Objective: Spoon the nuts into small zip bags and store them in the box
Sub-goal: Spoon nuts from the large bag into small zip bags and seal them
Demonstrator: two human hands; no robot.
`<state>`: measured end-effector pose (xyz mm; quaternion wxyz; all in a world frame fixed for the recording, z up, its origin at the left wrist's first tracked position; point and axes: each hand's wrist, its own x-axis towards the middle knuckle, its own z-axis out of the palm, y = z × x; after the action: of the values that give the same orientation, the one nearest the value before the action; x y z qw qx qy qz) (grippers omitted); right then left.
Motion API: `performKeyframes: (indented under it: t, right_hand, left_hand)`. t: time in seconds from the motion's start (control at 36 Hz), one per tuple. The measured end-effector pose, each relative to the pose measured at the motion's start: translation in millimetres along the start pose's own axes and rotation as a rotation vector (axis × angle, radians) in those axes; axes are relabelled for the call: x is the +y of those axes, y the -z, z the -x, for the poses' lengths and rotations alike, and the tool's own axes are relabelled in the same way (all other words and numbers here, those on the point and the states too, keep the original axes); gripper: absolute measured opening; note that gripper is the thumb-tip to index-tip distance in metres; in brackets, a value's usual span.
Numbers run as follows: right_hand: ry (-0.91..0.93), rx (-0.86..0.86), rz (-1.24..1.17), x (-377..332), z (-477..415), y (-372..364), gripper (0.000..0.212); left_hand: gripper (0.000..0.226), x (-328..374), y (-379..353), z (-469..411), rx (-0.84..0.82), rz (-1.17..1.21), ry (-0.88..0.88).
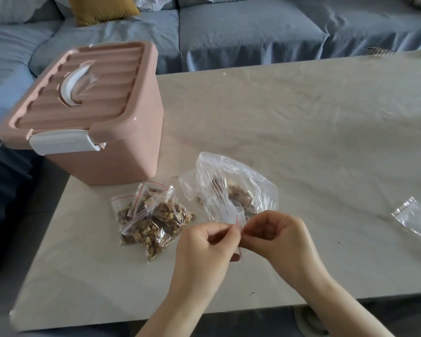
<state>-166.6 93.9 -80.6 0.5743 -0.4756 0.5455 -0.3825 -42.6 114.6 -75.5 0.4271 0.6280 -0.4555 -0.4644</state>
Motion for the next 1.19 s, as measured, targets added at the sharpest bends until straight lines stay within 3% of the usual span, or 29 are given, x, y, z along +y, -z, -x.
performKeyframes:
  t: [0.14,0.28,0.39,0.47,0.53,0.61,0.67,0.72,0.78,0.86,0.94,1.03,1.06,1.14,1.19]
  right_hand:
    - [-0.069,-0.023,-0.023,1,-3,6,0.018]
    - [-0.064,-0.047,0.015,1,-3,4,0.014]
    - [-0.022,-0.091,0.032,3,-2,3,0.022]
    - [-0.109,-0.179,-0.204,3,-4,8,0.017]
    - [-0.212,-0.321,-0.448,2,-4,13,0.006]
    - [-0.231,-0.493,-0.607,3,-4,17,0.018]
    - [-0.234,-0.43,-0.577,1,-3,15,0.01]
    - [-0.167,-0.263,-0.382,-1,-3,11,0.006]
    - [-0.04,-0.058,-0.042,2,-4,10,0.014]
    - [0.074,0.152,0.254,6,-4,8,0.019]
    - [0.137,0.217,0.321,9,-2,5,0.02]
    - [0.097,0.234,0.232,8,-5,7,0.02]
    - [0.074,0.222,0.189,6,-6,9,0.019]
    - [0.026,0.114,0.051,-2,-7,14,0.017]
    - [0.009,0.013,-0.024,-7,-5,13,0.017]
  left_hand:
    - [0.04,2,6,-3,-0.084,0.105,0.051]
    - [0.03,-5,9,-5,-0.098,-0.051,-0.027]
    - [0.022,-9,8,-3,-0.075,-0.119,-0.076]
    - [0.024,-9,8,-4,-0.098,-0.105,-0.142]
    - [0.02,-7,9,-5,-0.164,0.053,-0.154]
    - [0.013,-8,11,-5,-0.273,0.291,-0.104]
    - [0.012,-9,10,-5,-0.281,0.35,-0.046]
    - [0.012,-11,9,-5,-0.201,0.289,0.021]
    - [0.025,-15,10,-7,-0.061,0.05,0.031]
    - [0.02,-14,14,-9,0.072,-0.3,-0.033]
    - [0.021,-11,17,-12,0.104,-0.437,-0.116]
    - [0.012,-11,20,-16,-0.007,-0.436,-0.335]
    - [0.017,-12,22,-16,-0.062,-0.414,-0.407]
    - [0.078,-18,25,-18,-0.242,-0.459,-0.497]
    - [0.095,-21,22,-20,-0.252,-0.591,-0.605]
